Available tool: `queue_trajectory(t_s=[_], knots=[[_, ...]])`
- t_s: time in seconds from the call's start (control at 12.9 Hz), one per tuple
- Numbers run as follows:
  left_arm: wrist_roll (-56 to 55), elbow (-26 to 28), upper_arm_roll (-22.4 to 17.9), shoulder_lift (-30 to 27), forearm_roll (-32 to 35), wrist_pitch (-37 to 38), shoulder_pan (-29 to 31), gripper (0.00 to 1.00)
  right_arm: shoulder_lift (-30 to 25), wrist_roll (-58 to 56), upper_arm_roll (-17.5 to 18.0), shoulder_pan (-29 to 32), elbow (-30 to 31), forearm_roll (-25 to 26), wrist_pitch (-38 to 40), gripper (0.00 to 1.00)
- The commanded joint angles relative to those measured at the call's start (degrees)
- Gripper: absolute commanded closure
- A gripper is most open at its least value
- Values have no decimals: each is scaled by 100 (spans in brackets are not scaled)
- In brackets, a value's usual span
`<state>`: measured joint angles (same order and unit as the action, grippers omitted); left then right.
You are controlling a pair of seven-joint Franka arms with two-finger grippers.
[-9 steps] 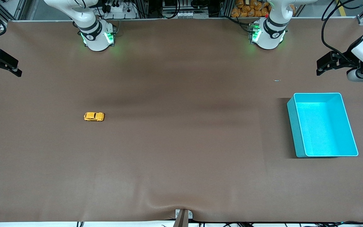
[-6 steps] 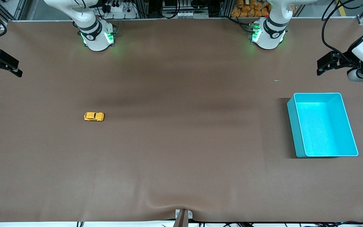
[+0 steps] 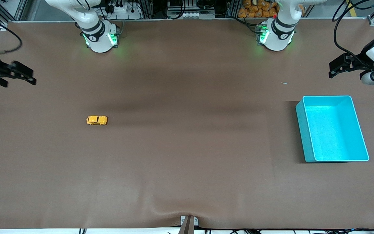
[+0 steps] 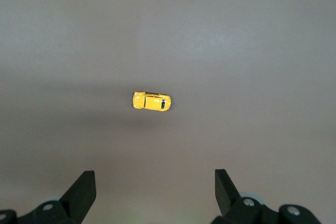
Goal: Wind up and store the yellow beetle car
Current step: 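Reach the right gripper toward the yellow beetle car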
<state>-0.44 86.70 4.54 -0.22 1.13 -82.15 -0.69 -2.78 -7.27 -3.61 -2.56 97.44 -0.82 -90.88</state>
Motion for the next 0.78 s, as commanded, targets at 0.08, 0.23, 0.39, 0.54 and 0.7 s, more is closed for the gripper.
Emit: queue_trajectory(t_s=[0.08, 0.23, 0.39, 0.54, 0.7], knots=[[79, -39, -24, 4, -78, 41, 7, 0, -126, -582, 27, -7, 1107, -14, -885, 0], [79, -39, -24, 13, -104, 32, 7, 0, -126, -722, 210, -7, 1617, 29, -1351, 0], [79, -39, -24, 4, -69, 32, -2, 0, -117, -1169, 343, -16, 2346, 204, -2218, 0], [79, -39, -15, 4, -78, 32, -10, 0, -108, -1653, 519, -7, 3014, 564, -3098, 0], [79, -39, -6, 4, -95, 32, -11, 0, -65, -2205, 545, -16, 3446, 697, -3662, 0]])
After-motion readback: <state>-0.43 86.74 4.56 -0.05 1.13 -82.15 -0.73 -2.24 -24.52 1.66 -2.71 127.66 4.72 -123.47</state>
